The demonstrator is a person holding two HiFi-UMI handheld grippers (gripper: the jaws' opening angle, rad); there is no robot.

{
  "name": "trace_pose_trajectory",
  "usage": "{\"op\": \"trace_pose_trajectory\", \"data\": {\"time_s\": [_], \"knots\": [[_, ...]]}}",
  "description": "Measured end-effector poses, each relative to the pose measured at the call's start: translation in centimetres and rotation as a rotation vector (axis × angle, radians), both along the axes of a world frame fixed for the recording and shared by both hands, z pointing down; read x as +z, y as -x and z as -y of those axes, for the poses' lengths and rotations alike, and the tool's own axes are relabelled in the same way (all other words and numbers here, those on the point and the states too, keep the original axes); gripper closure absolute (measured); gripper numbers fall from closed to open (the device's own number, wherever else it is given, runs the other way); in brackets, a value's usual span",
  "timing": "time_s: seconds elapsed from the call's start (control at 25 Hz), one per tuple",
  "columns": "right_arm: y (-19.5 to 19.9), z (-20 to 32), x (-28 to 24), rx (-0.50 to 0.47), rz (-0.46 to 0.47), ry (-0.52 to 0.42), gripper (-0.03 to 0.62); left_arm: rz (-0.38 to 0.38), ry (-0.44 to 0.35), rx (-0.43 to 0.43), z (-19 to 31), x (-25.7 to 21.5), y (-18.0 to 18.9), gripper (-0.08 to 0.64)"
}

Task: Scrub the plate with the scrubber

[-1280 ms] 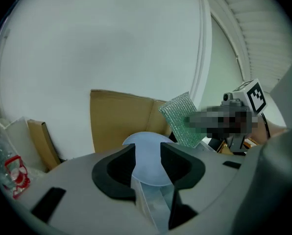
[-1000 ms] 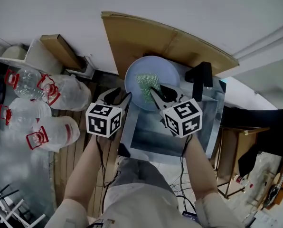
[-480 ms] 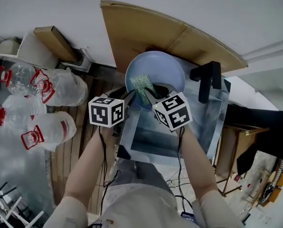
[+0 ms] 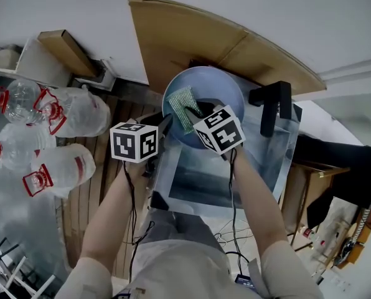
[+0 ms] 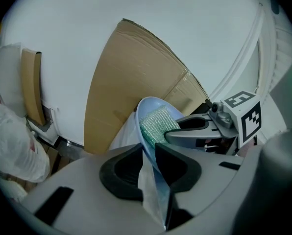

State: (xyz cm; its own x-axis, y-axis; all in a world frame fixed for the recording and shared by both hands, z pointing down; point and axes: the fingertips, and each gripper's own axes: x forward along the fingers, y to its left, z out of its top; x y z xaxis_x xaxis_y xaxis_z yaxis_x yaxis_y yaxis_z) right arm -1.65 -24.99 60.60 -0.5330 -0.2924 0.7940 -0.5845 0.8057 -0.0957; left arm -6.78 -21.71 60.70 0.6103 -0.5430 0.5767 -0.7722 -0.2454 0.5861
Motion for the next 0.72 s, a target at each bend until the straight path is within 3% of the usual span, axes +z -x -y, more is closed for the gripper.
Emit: {"op": "trace_pose_trajectory", "data": {"time_s": [0.28, 0.44, 0.72], "knots": [[-0.8, 5.2, 0.0, 0.024, -0.1, -0.16, 0.479, -0.019, 0.002, -0.012, 0.2, -0.3, 0.1, 0.466], [-2.8, 7.3, -0.6, 0.016, -0.22, -0.212, 0.48, -0.099, 0.049, -0.117, 0.4, -0.3, 0.8, 0.484], [-6.7, 7.9, -1.1, 0.048, -0.368, -0.272, 0.48, -0.08, 0.037, -0.201, 0.6, -0.4, 2.9, 0.504]]}}
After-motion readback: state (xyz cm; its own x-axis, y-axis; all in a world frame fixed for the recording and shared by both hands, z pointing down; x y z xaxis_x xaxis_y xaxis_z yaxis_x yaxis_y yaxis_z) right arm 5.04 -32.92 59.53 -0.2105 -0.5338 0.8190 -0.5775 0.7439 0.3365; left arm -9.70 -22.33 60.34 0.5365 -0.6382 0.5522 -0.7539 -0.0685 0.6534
